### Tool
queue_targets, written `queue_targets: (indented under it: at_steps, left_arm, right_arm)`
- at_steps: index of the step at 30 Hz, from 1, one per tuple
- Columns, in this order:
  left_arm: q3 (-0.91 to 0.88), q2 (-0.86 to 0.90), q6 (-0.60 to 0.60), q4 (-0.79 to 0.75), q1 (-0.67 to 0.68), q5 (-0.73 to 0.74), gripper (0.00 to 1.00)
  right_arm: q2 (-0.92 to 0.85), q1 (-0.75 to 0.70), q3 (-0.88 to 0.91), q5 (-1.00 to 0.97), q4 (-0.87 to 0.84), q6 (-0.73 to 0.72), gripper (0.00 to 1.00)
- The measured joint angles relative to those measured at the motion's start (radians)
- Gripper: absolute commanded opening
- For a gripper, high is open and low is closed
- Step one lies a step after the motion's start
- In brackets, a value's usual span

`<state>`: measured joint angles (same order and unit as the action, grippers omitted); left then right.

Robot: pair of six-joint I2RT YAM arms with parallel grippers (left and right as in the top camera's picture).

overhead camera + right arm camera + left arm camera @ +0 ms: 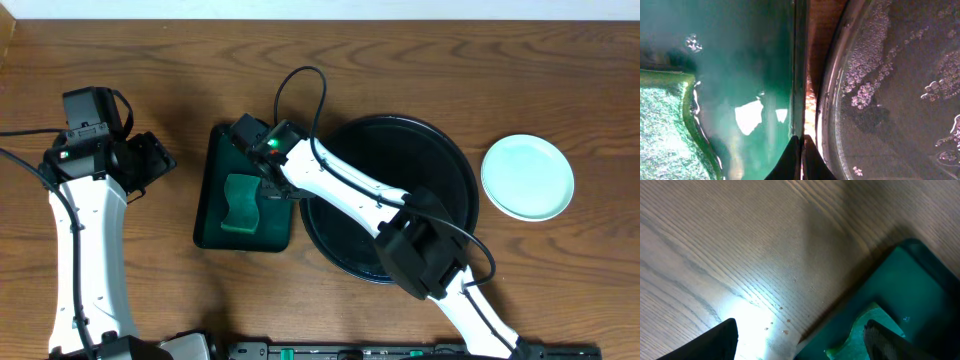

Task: Clean dirty plates on tray and stack at the side

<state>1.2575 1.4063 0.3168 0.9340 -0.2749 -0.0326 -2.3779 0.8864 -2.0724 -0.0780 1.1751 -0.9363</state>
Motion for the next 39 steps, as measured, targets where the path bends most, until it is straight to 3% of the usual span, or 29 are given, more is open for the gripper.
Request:
queue_targets:
  at_steps: [10, 24, 36, 39]
  left_arm:
    - [0.000, 0.000, 0.000, 0.000, 0.000, 0.000, 0.81]
    - [0.000, 0.000, 0.000, 0.000, 0.000, 0.000, 0.80]
    - [0.000, 0.000, 0.000, 0.000, 0.000, 0.000, 0.80]
    - [0.000, 0.000, 0.000, 0.000, 0.000, 0.000, 0.81]
  right_arm:
    - [0.000, -0.002, 0.000, 0.000, 0.016, 0.013, 0.01]
    - [0.000, -0.027, 0.000, 0.000, 0.017, 0.182, 0.01]
    - [0.000, -0.028, 0.000, -0.001, 0.018, 0.230, 0.01]
    - [0.000, -0.033, 0.000, 0.008, 0.017, 0.249, 0.08]
